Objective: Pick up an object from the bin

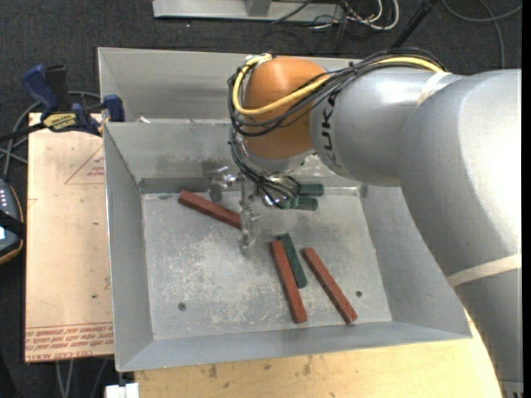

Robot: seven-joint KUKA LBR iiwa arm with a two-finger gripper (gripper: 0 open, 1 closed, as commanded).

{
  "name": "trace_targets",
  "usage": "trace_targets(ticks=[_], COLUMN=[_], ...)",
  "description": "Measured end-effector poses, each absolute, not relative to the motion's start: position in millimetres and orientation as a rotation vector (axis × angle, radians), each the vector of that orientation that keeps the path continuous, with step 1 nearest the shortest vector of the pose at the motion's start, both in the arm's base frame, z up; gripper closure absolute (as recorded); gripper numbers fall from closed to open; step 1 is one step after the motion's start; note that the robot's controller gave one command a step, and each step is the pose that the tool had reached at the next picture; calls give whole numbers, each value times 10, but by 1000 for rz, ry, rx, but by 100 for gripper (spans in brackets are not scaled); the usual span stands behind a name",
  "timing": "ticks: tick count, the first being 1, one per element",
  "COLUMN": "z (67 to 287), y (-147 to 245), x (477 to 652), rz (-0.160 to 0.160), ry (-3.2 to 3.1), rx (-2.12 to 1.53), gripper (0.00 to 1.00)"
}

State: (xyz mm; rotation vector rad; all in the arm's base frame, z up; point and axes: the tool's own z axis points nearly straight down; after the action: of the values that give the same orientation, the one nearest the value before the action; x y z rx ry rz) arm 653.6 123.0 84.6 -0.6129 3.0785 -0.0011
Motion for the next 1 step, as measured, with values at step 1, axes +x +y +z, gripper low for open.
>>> trace_targets(ticks=[1], z=[696], y=[1353], x=[6549], rz=[4], ry=[3082], rx=[-597], gripper=[0])
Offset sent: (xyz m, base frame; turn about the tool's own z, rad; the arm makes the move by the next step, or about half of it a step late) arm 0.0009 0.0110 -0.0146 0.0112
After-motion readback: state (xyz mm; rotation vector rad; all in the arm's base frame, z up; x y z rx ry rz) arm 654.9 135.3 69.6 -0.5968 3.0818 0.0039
